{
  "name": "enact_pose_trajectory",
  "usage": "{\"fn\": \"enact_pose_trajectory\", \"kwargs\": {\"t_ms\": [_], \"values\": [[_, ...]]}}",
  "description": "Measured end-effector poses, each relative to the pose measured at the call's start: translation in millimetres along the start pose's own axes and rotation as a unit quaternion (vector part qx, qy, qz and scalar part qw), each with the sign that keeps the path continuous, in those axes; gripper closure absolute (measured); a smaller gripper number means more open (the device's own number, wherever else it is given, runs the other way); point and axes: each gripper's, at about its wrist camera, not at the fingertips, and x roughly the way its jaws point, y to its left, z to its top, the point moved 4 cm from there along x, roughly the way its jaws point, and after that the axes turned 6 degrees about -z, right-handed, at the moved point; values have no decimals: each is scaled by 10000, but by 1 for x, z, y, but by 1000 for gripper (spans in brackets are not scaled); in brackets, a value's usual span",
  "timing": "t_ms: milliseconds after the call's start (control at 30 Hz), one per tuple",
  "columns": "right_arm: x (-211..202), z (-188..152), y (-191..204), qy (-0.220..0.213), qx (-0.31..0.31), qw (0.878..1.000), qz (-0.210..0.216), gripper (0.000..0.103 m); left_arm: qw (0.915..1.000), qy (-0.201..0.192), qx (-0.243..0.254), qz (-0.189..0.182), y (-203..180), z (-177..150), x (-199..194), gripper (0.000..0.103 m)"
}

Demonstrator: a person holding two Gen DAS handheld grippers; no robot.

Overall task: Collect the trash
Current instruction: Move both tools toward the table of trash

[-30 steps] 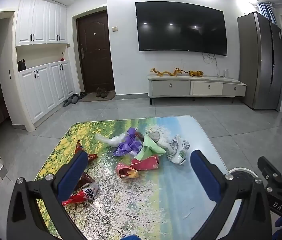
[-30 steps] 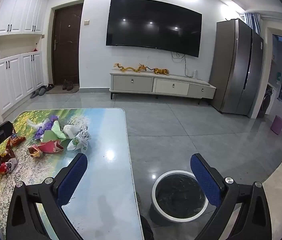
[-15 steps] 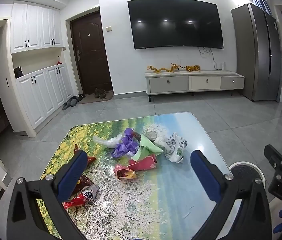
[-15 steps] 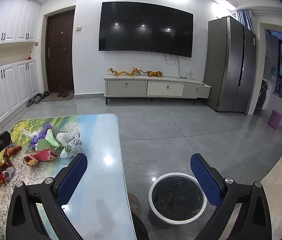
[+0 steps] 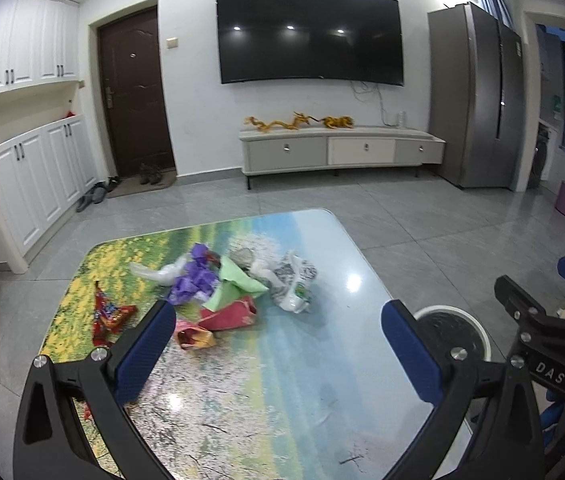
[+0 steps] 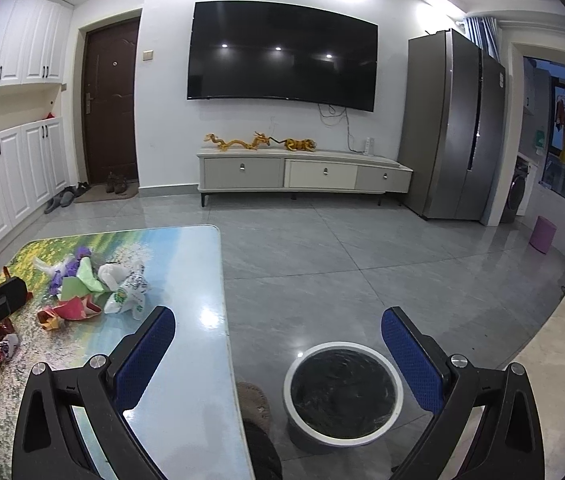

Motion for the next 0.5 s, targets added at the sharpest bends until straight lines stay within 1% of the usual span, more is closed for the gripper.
{"fn": "enact_pose_trajectory", "kwargs": {"t_ms": [200,500], "values": [[6,-5,-11,109,24,9999,-108,0,9995,172,131,-230,-12,-6,7,0],[14,-10,-19,242,65,9995,-208,0,9985,303,225,-399,-21,-9,16,0]]}}
